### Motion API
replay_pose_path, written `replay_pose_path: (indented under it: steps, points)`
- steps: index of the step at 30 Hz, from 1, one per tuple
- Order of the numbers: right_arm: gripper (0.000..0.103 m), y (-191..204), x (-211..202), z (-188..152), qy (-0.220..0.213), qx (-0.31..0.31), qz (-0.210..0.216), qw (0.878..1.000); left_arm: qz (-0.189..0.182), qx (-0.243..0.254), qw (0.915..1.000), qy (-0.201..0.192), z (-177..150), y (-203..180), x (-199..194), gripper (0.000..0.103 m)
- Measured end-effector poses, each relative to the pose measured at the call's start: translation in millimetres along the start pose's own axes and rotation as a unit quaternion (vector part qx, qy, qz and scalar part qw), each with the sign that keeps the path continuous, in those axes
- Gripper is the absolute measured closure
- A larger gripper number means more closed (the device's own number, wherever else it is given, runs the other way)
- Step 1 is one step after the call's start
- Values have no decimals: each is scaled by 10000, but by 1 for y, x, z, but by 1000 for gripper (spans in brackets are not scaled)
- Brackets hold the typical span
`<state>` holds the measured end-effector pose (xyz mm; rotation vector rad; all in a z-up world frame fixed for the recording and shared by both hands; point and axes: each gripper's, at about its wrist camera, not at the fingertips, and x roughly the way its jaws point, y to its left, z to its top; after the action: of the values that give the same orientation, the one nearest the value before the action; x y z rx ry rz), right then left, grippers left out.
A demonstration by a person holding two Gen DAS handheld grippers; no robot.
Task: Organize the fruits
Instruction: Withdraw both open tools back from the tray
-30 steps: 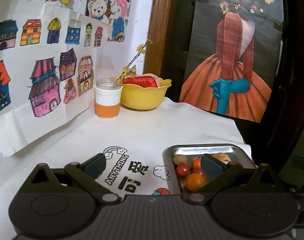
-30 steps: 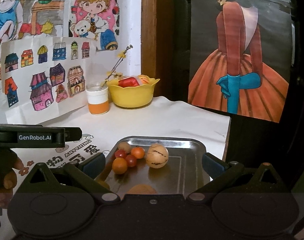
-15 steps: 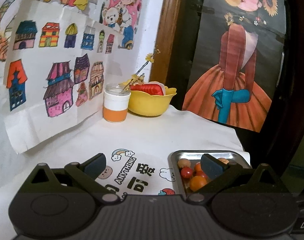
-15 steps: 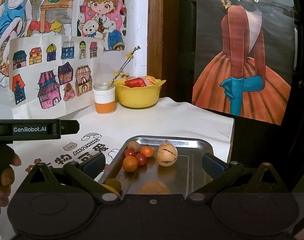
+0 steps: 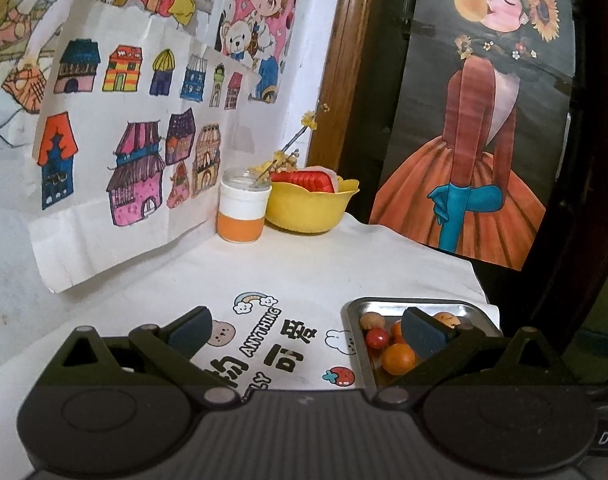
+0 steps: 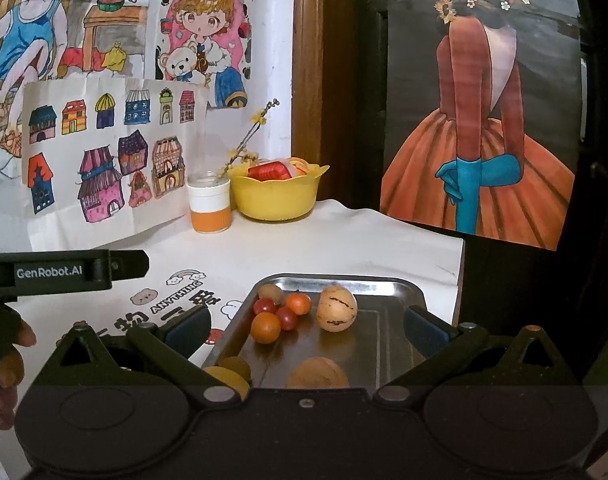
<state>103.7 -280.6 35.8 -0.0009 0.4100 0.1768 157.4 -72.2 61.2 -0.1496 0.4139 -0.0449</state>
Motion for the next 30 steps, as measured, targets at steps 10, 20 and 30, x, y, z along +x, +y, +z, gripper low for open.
replay_pose_path:
  steps: [10, 20, 30]
  points:
    - [1, 0, -7, -2, -71, 111, -40, 9999, 10, -92, 10000, 29, -6, 0, -9, 0]
    - [1, 1, -14, -7, -88, 174, -161, 9997, 92, -134, 9999, -51, -12, 4, -20, 0]
    - [1, 1, -25, -12, -189, 265, -343, 9989, 95, -127, 9998, -128, -19, 6, -29, 0]
